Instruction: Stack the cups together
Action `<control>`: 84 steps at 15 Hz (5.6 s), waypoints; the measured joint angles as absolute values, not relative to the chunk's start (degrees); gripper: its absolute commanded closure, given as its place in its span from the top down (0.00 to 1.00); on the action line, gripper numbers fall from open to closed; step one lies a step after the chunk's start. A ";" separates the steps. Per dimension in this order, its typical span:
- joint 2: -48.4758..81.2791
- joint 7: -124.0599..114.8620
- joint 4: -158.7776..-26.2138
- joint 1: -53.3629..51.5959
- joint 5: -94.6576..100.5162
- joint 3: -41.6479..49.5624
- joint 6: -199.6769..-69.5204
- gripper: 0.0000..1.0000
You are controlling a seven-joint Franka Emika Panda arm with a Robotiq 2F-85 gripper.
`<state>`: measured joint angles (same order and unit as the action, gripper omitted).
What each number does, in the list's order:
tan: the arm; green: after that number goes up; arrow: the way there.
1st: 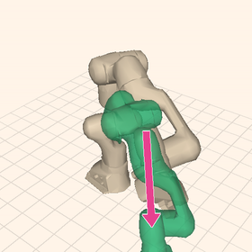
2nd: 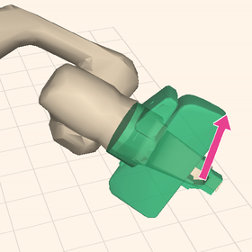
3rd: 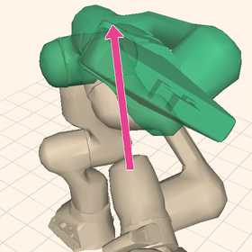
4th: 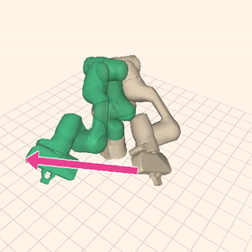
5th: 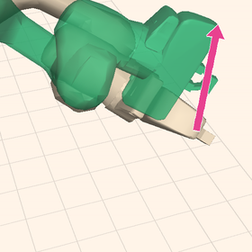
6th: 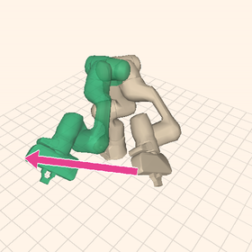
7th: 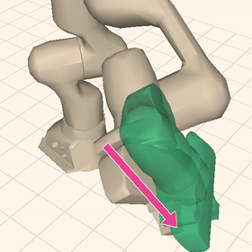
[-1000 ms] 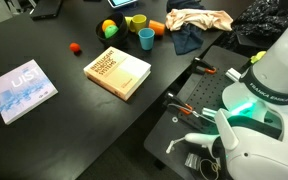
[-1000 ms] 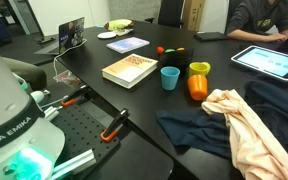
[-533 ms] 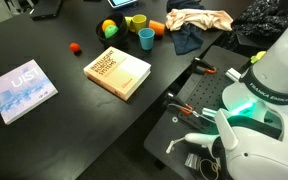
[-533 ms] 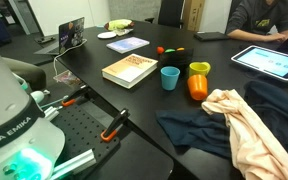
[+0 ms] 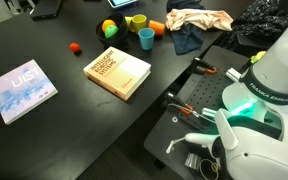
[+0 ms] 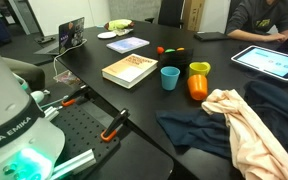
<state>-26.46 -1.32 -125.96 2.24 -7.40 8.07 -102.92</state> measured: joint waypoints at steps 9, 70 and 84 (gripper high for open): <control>-25.35 -0.90 -128.23 3.35 -7.28 7.98 -105.78 1.00; 18.62 -0.98 -136.33 5.47 4.72 9.29 -152.21 1.00; 19.74 -3.83 -135.35 4.03 5.56 8.44 -150.17 0.01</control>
<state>19.74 -3.83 -135.35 4.03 5.56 8.44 -150.17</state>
